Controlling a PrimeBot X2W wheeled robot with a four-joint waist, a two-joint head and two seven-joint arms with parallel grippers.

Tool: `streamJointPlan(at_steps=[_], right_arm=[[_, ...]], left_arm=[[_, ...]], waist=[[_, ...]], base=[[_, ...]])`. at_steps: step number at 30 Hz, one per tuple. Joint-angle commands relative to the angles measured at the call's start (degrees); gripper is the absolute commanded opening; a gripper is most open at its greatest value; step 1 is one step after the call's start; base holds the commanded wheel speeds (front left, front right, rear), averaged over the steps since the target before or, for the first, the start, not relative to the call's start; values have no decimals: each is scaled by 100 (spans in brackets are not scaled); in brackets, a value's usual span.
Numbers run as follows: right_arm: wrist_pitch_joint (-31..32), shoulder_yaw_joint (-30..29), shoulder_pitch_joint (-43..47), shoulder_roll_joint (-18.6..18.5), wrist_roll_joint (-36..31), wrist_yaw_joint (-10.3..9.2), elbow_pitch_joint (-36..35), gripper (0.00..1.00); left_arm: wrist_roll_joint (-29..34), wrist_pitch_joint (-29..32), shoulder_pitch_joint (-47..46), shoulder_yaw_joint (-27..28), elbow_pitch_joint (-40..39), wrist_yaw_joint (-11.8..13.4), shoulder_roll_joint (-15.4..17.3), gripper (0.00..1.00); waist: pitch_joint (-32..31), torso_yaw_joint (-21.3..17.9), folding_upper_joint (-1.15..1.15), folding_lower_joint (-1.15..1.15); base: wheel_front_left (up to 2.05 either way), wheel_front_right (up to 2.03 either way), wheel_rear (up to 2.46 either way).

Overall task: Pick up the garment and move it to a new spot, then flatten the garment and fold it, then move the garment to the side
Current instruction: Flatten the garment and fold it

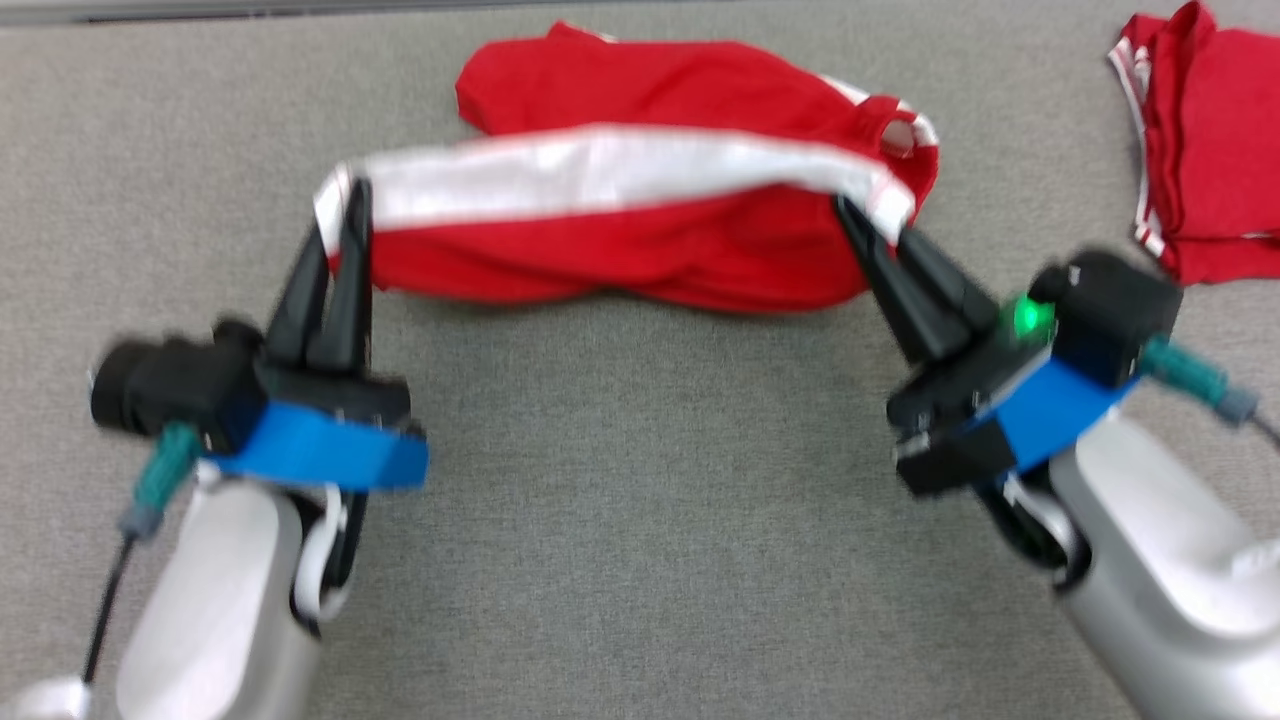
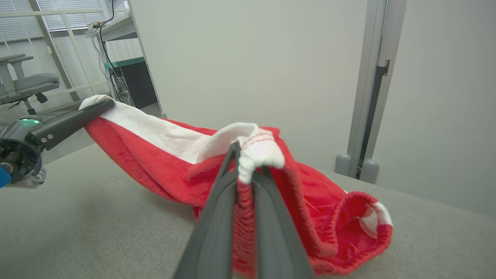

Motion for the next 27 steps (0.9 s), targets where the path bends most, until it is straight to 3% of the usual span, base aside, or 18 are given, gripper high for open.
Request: streamJointPlan(at_steps=[1, 12, 17, 22, 27], right_arm=[[-17, -11, 261, -26, 22, 1, -67, 0], [-17, 235, 2198, -195, 171, 1, -675, 0], [-17, 73, 2956, -212, 187, 1, -945, 0], [-18, -47, 3455, -120, 184, 1, -1230, 0], [-17, -156, 3289, -18, 95, 1, -1330, 0]], left_arm=[[37, -24, 197, 68, -56, 36, -20, 0], [200, -25, 2066, 437, -581, -62, -369, 0], [280, -25, 2749, 544, -731, -106, -466, 0], [353, -25, 3014, 601, -826, -164, -489, 0], [480, -26, 2660, 605, -820, -261, -314, 0]], waist=[[-142, -81, 0, 1], [-851, -108, 0, 1], [-1048, -121, 0, 1], [-1109, -110, 0, 1], [-1016, -193, 0, 1]], base=[[0, 0, 0], [0, 0, 0], [0, 0, 0], [0, 0, 0], [0, 0, 0]])
